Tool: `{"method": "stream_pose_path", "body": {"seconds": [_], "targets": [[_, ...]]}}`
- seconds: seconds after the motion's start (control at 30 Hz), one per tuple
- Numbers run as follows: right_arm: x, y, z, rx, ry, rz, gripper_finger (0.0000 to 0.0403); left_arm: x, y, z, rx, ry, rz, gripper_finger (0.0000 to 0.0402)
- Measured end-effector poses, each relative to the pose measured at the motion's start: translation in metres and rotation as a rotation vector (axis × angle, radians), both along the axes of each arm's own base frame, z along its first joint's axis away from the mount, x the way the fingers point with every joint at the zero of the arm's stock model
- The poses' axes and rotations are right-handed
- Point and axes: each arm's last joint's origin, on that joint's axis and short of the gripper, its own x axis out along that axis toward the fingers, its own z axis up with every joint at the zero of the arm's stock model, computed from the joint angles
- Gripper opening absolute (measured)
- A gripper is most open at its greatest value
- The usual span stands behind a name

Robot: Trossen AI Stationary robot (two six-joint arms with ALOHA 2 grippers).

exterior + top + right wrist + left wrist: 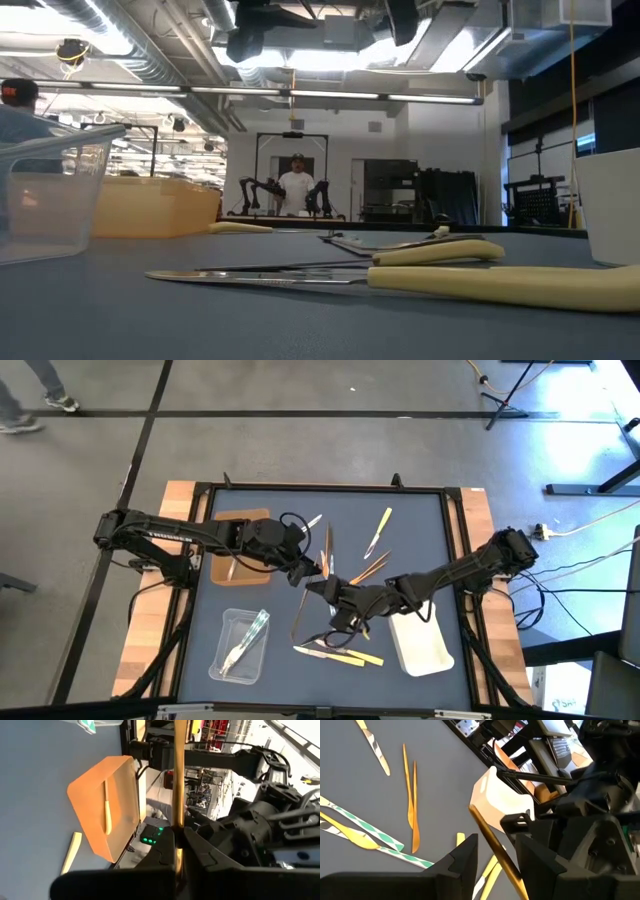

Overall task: Sort silverware by color (type)
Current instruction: Put the gold knife into the white bin

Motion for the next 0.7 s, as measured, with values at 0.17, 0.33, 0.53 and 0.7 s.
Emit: {"method": "stream_pose_path", "body": {"seconds": [0.17,0.33,0.53,0.7], "targets": [[0.0018,-0.0054,0.0002,0.0,-0.002,-0.015,0.0003,-0.0001,0.0,-0.0002,0.0,0.002,0.0,0.0125],[0.0017,-0.0049,0.0001,0.0,-0.001,-0.013,0.0003,-0.0001,0.0,-0.0002,0.001,0.002,0.001,0.0112],[0.0016,-0.0049,-0.0002,-0.003,0.003,-0.012,0.0003,0.0002,0.0002,0.0002,0.001,-0.003,0.008,0.007],[0.0015,-0.005,-0.0007,-0.002,0.005,-0.012,0.0002,0.0001,0.0001,0.0007,0.002,-0.006,0.008,0.0034]]}}
